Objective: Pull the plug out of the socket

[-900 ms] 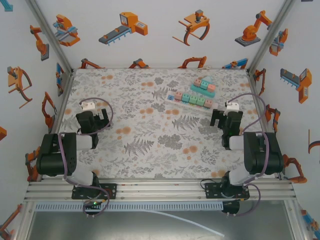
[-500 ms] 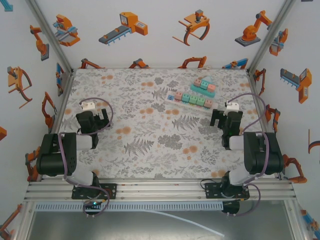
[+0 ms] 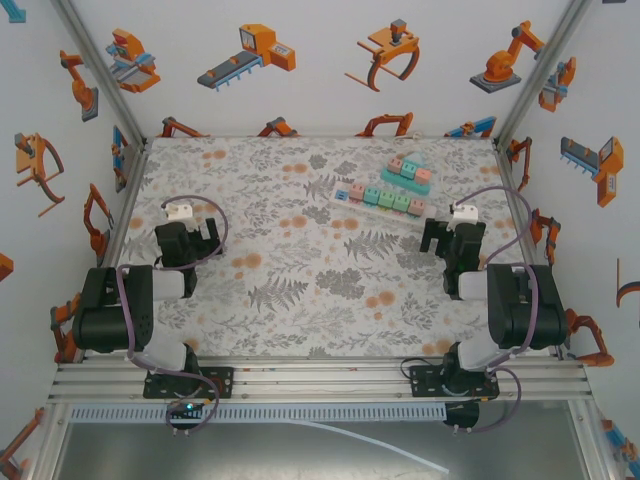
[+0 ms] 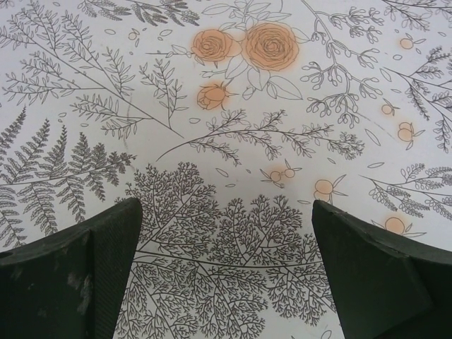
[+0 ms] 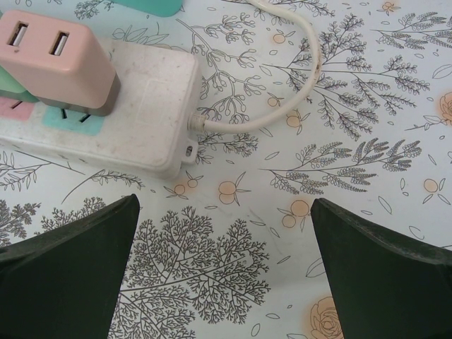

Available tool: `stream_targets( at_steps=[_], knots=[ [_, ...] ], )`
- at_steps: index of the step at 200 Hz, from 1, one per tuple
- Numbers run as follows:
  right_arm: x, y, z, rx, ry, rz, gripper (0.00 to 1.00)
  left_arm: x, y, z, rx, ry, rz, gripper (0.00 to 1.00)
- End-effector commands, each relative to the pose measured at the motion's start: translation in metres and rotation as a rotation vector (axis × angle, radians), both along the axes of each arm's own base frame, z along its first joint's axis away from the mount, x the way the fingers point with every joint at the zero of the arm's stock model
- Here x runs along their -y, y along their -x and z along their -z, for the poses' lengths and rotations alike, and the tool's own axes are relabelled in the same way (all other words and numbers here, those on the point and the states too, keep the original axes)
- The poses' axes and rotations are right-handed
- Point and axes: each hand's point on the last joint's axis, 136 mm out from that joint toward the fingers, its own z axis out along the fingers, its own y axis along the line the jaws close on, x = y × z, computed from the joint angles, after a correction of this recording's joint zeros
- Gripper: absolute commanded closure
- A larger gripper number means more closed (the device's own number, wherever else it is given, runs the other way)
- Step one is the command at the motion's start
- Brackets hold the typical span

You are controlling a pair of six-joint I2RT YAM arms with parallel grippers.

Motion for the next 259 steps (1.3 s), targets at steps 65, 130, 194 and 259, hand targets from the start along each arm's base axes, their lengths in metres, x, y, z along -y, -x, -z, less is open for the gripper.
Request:
stream_targets(
  at_steps=[65,130,194,259],
  knots=[
    [-0.036,0.014,-0.103,0.08,-0.131,-0.177,0.04,0.017,0.038,-0.099,0.139,0.103,0.014,0.03],
    [-0.144,-0.014,-0.136,-0.085,0.149,-0.689,0.04,0.189,0.125,-0.215,0.264,0.291,0.707,0.03],
    [-0.18,-0.071,-0.05,-0.545,0.403,-0.904,0.01,0.251,0.245,-0.217,0.073,0.097,1.27,0.03],
    [-0.185,-0.094,0.013,-0.739,0.477,-1.019,0.01,0.228,0.243,-0.207,0.083,0.06,1.156,0.03]
  ],
)
